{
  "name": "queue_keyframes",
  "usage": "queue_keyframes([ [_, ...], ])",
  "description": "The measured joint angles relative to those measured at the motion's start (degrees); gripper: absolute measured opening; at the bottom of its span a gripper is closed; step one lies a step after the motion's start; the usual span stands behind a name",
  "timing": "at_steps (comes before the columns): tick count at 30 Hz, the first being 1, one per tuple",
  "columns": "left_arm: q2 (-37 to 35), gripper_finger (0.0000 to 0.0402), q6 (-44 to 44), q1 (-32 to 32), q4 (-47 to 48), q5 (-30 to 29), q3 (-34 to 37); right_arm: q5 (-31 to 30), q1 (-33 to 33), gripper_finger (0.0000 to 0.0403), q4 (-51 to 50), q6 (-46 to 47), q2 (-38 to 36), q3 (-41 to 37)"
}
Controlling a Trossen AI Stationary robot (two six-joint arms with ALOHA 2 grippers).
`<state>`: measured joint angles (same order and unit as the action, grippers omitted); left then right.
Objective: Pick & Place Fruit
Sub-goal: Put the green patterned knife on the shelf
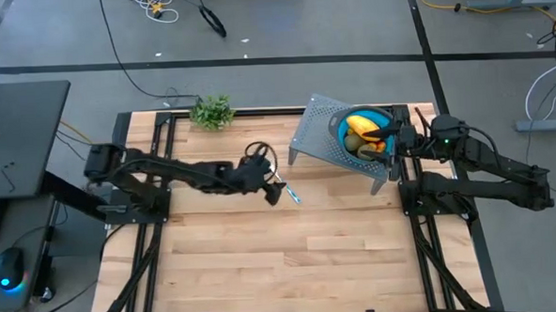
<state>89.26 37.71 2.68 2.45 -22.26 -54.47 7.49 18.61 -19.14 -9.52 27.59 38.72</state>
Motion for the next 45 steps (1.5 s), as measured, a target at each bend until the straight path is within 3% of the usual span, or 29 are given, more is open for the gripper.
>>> queue_keyframes([
  [5, 8.14, 0.0364, 5.84, -1.44, 9.89, 1.42, -9.73, 0.04, -0.01, 0.0235, -3.75, -2.59, 0.44, 0.00],
  [10, 14.28, 0.0364, 11.99, -2.16, 13.25, 3.40, -14.91, 0.04, 0.01, 0.0235, -3.54, -3.45, 0.39, 0.00],
  [21, 17.23, 0.0364, 26.60, -5.34, 23.32, 4.59, -16.77, -0.44, 0.09, 0.0235, 5.59, -4.09, 0.09, 0.00],
  [45, 26.39, 0.0364, 26.89, -6.54, 26.63, 0.27, -23.11, -1.57, 0.05, 0.0235, 7.27, -5.82, 0.11, 0.00],
])
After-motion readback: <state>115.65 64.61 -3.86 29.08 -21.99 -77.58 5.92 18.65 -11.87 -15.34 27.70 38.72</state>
